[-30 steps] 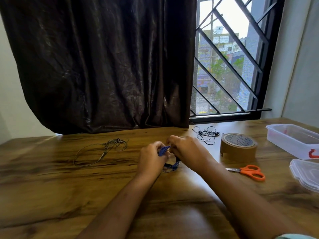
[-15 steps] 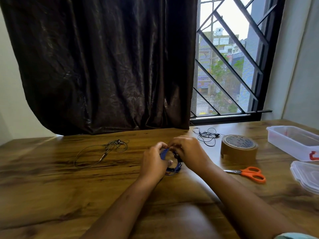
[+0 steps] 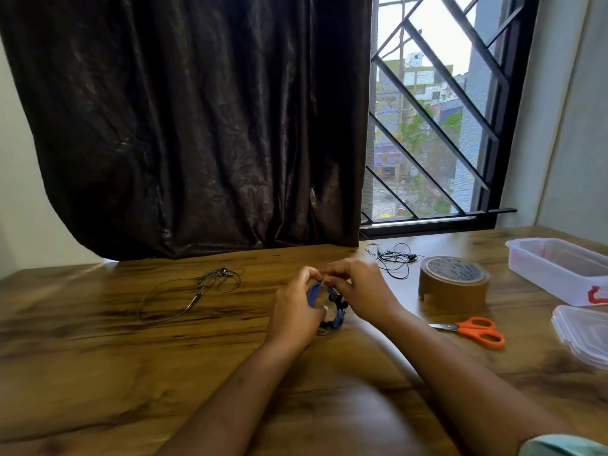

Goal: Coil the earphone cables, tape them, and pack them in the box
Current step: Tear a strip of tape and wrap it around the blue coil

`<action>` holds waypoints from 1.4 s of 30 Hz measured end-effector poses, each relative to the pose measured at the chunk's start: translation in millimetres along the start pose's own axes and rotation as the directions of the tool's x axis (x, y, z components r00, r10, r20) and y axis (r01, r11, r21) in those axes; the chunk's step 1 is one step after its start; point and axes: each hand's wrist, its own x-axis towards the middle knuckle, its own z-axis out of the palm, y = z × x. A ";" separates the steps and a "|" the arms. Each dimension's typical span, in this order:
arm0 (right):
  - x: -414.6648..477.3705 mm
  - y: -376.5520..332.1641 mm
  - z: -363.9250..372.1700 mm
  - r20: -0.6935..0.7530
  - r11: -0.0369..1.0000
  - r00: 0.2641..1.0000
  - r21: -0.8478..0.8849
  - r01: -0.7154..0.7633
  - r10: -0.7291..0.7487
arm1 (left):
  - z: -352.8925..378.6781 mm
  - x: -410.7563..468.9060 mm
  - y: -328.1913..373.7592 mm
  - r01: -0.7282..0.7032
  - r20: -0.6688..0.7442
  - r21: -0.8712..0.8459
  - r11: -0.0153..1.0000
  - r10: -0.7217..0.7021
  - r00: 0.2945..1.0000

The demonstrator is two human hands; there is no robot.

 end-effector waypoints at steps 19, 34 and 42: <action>1.7 3.4 -3.5 -0.010 0.999 0.999 0.021 0.038 -0.037 | -3.8 -0.3 -1.7 -0.055 0.094 -0.027 0.998 0.057 0.994; 0.1 4.9 -3.9 -0.032 0.995 0.995 0.007 0.096 -0.096 | -0.8 3.2 -7.5 -0.026 0.030 -0.128 0.991 0.030 0.999; 2.7 -6.8 -6.1 -0.009 0.978 0.998 0.196 0.065 -0.065 | -6.6 9.9 -12.6 0.008 0.078 -0.397 0.918 0.025 0.997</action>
